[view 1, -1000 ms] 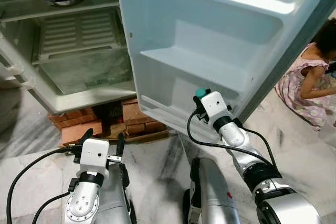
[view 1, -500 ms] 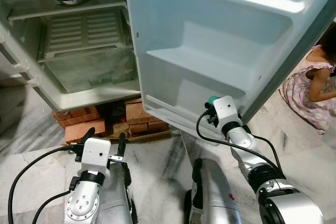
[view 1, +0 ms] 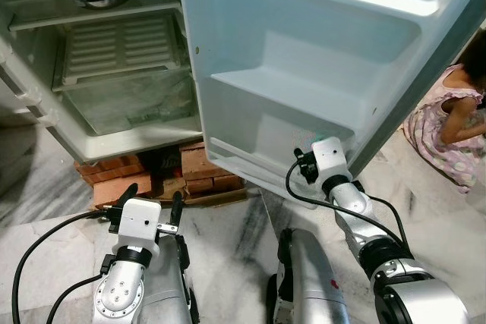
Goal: Restocking fridge
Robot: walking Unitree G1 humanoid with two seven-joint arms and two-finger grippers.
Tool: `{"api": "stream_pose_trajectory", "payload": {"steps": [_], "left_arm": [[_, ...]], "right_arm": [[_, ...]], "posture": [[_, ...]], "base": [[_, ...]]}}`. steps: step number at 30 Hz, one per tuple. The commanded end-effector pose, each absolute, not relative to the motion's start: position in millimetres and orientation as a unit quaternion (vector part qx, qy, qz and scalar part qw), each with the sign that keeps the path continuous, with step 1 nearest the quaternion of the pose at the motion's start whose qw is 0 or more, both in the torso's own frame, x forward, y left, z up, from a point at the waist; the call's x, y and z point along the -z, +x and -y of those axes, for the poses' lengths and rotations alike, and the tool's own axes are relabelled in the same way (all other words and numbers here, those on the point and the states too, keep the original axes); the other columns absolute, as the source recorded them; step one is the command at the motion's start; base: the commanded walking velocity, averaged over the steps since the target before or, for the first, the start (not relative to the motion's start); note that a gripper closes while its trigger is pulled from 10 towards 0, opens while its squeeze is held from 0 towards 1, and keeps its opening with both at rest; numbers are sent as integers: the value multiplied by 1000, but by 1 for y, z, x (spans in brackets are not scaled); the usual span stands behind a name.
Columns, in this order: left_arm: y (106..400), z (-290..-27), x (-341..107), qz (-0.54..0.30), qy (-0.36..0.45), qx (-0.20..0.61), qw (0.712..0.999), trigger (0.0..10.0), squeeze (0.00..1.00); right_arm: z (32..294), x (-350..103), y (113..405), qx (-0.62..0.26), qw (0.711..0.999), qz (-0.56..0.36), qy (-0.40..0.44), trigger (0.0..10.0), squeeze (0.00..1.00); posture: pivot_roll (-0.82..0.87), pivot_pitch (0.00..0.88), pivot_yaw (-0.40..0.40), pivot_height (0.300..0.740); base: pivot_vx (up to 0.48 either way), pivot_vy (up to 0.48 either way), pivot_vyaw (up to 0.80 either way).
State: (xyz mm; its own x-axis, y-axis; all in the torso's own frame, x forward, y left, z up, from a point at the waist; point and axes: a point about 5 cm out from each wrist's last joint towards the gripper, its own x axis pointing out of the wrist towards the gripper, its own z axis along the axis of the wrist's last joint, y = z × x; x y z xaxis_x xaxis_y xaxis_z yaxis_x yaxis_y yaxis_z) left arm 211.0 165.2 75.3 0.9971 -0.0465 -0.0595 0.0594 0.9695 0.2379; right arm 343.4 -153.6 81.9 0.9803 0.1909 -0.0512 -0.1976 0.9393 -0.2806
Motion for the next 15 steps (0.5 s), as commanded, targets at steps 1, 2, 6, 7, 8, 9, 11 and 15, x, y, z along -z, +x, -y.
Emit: {"api": "stream_pose_trajectory", "payload": {"steps": [1,2,6,7,8,9,11,15], "left_arm": [[208,-165,-71,-37,122,31,991,10000,0],[207,-165,-71,-37,122,31,991,10000,0],[207,-164,-70,-38,122,34,991,10000,0],[208,-163,-70,-38,122,35,991,10000,0],[208,-163,-70,-38,122,35,991,10000,0],[208,-163,-70,-37,122,35,991,10000,0],[208,-163,-70,-38,121,34,991,10000,0],[205,-164,-67,-44,116,23,992,10000,0]], "right_arm": [[153,-85,341,-98,986,7,-136,10000,1000],[152,-86,341,-97,986,13,-134,10000,1000],[150,-98,342,-89,988,48,-116,10000,1000],[149,-102,342,-90,988,57,-110,10000,1000],[148,-104,342,-90,988,62,-108,10000,1000],[147,-108,340,-92,988,71,-102,10000,1000],[147,-110,338,-93,988,78,-97,10000,1000],[147,-111,331,-94,989,84,-75,10000,1000]], "posture": [[50,150,0,557],[50,150,0,557],[47,136,0,557],[46,133,-1,557],[45,133,-1,557],[43,128,-1,557],[43,123,-2,557],[41,116,-5,557]], "base": [[0,0,0],[0,0,0],[0,0,0],[0,0,0],[0,0,0],[0,0,0],[0,0,0],[0,0,0]]}}
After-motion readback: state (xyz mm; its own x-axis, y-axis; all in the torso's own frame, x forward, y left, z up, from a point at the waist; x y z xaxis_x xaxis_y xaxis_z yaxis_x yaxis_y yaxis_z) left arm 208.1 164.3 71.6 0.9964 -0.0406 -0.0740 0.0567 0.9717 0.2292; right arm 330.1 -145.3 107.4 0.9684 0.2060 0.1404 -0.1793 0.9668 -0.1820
